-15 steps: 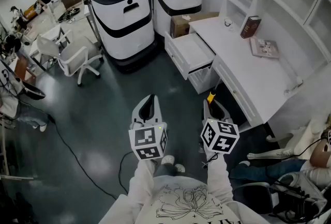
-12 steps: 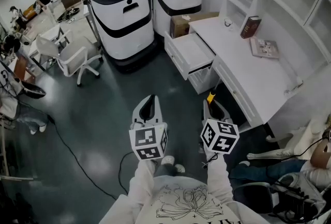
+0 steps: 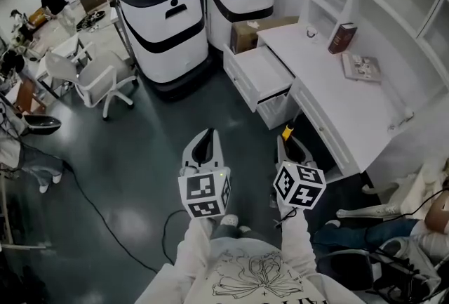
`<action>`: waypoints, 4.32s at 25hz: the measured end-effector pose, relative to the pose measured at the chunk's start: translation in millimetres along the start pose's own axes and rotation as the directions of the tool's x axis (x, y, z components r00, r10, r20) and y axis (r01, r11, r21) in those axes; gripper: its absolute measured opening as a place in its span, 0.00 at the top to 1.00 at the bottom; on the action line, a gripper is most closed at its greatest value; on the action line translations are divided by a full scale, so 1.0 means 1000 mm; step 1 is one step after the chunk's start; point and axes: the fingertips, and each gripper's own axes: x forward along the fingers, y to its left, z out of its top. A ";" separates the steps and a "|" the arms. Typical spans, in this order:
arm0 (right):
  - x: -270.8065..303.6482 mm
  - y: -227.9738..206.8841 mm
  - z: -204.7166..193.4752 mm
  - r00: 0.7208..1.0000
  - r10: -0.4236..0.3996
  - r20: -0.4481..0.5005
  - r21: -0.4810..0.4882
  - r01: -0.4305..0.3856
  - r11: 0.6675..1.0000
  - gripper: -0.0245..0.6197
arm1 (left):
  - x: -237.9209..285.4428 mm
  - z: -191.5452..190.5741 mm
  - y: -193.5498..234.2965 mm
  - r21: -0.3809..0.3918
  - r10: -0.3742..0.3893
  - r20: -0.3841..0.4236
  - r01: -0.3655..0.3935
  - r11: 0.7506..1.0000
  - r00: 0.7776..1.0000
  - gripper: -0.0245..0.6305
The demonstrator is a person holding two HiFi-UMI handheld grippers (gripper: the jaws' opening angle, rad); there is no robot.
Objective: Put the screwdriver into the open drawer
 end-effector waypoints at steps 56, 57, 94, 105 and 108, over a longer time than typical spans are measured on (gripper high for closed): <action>0.399 -0.143 0.132 0.982 0.124 -0.145 0.020 -0.123 0.992 0.84 | 0.432 0.011 0.013 -0.028 0.110 -0.136 -0.114 0.993 0.985 0.95; 0.408 -0.144 0.134 0.981 0.121 -0.149 0.021 -0.119 0.993 0.84 | 0.442 0.012 0.015 -0.027 0.105 -0.139 -0.110 0.994 0.985 0.95; 0.640 -0.180 0.023 0.845 0.014 -0.535 0.044 0.011 0.999 0.84 | 0.663 -0.099 0.085 -0.085 -0.060 -0.456 0.023 0.996 0.888 0.95; 0.665 -0.196 -0.068 0.713 0.048 -0.699 0.048 -0.020 0.999 0.84 | 0.667 -0.147 0.082 -0.104 -0.038 -0.535 -0.021 0.994 0.844 0.95; 0.670 -0.199 -0.090 0.677 0.051 -0.734 0.045 -0.028 0.999 0.84 | 0.668 -0.158 0.084 -0.108 -0.026 -0.550 -0.041 0.993 0.834 0.95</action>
